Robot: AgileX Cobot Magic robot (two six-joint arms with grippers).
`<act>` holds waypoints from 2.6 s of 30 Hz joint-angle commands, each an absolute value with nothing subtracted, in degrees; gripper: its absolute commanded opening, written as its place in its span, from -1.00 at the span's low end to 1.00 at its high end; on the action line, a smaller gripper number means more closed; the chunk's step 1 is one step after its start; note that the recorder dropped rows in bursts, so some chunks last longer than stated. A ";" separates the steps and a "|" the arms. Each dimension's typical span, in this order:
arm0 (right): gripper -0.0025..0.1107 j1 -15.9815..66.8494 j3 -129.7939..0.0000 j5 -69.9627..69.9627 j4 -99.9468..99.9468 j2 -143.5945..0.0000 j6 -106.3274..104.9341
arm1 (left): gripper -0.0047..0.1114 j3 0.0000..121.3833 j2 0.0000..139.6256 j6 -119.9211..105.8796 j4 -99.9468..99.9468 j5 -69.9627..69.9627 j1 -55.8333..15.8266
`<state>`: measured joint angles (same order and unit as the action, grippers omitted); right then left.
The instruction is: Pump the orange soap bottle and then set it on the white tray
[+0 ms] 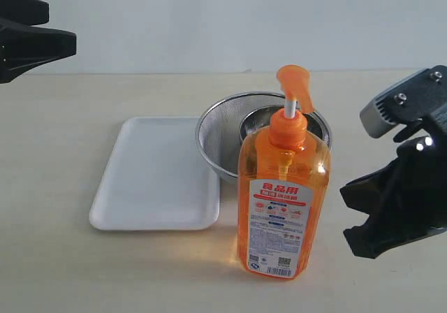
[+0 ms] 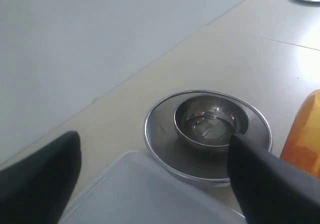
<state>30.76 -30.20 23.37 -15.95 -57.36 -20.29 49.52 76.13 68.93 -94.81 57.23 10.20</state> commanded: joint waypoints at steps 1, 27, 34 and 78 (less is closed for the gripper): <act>-0.78 30.96 -30.74 23.36 -17.05 -57.23 -19.60 | 0.35 49.27 75.72 68.85 -94.69 56.95 10.40; 0.58 30.96 -30.64 20.31 -17.99 -57.23 -30.38 | 0.35 49.27 75.72 68.85 -94.69 57.06 10.40; 0.30 30.96 -30.64 20.87 -20.65 -57.23 -30.51 | 0.35 49.27 75.72 68.85 -94.69 57.06 10.40; 0.90 21.73 -18.66 20.56 -74.18 -57.23 -96.29 | 0.35 49.27 75.72 68.85 -94.69 57.21 10.40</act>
<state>24.58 -18.87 19.00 -71.39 -57.36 -91.15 49.52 76.13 68.93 -94.81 57.34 10.20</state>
